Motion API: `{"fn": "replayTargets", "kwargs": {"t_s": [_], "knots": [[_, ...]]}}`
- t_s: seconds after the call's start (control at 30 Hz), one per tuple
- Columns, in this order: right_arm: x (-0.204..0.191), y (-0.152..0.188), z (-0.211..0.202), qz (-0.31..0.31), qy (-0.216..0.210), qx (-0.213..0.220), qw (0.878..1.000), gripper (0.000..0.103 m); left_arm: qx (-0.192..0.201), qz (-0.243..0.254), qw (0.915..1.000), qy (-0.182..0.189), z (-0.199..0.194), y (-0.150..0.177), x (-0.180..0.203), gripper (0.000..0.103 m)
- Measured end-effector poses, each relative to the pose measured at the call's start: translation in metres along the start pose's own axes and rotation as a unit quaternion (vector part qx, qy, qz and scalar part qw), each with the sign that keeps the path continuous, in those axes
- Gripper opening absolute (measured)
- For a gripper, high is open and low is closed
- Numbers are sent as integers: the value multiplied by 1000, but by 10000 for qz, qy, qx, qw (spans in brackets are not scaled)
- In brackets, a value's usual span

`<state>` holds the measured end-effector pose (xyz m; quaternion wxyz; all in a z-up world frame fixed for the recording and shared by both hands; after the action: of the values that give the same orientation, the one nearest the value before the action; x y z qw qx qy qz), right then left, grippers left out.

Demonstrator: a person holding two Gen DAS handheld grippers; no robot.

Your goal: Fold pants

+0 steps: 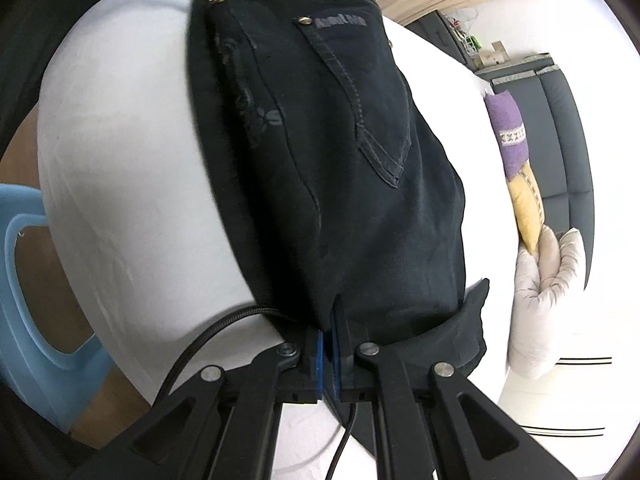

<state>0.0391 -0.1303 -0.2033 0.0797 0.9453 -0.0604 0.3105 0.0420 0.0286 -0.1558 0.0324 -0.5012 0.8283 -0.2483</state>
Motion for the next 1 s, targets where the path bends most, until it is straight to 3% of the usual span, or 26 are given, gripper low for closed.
{"fn": "replayTargets", "kwargs": {"t_s": [0.27, 0.5, 0.73, 0.77, 0.83, 0.87, 0.9, 1.0], "knots": [[-12, 1, -9, -178, 97, -40, 9998, 7, 330, -246, 9991, 131, -14, -18, 1, 20], [-18, -1, -7, -302, 240, -177, 9991, 7, 637, -445, 9967, 252, -2, -60, 19, 20], [-19, -2, -6, -213, 533, -238, 9981, 11, 171, -668, 9976, -63, 61, -59, 29, 20], [-16, 0, -9, -45, 509, -186, 9985, 20, 207, -746, 9970, -41, 62, -60, 28, 20], [-5, 9, -20, 417, 531, -38, 9977, 57, 207, -865, 9960, -7, 62, -61, 27, 20], [2, 15, -28, 704, 502, 106, 9962, 85, 197, -870, 9960, -11, 62, -62, 27, 20], [8, 21, -39, 1043, 377, 326, 9933, 95, 181, -878, 9960, -11, 63, -63, 27, 20], [33, 47, -61, 2129, -168, 785, 9738, 92, 160, -916, 9957, 18, 63, -64, 26, 20]]}}
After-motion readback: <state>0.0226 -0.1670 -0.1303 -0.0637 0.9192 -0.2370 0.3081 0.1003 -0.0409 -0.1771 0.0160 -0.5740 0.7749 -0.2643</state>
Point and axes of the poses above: each gripper's, at about its wrist camera, not at the fingertips, and z roughly the way its jaws point, x to its right, y to its underside, the point moved 10 cm from there along z, roughly the way its jaws point, and after that the axes turned 14 degrees about -z, right-handed, at the moved point
